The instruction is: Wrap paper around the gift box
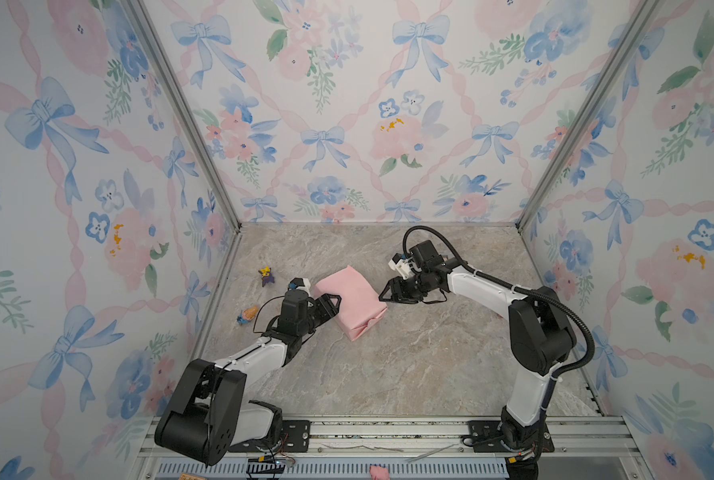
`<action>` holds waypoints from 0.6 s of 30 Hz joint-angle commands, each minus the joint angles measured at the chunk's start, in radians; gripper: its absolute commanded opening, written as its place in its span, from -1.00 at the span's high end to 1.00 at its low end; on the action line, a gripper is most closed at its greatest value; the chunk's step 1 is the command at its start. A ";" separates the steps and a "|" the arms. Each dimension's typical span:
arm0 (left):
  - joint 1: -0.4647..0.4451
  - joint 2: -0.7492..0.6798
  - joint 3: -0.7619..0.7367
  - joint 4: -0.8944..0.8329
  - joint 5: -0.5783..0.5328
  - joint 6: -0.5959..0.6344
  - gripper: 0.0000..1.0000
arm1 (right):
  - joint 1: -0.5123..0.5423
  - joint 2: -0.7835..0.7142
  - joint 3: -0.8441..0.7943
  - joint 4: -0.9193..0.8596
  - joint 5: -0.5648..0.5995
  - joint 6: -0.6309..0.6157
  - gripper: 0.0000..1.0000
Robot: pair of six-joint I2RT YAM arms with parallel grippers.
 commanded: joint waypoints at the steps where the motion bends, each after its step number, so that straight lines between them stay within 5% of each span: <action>1: 0.008 -0.050 0.007 -0.020 0.000 0.081 -0.26 | 0.018 -0.126 -0.117 0.084 0.058 0.056 -0.06; 9: 0.003 -0.150 0.090 -0.126 -0.036 0.296 -0.04 | 0.125 -0.296 -0.402 0.380 0.174 0.229 0.23; 18: -0.045 0.028 0.225 -0.116 0.053 0.423 0.20 | 0.292 -0.184 -0.464 0.652 0.293 0.401 0.59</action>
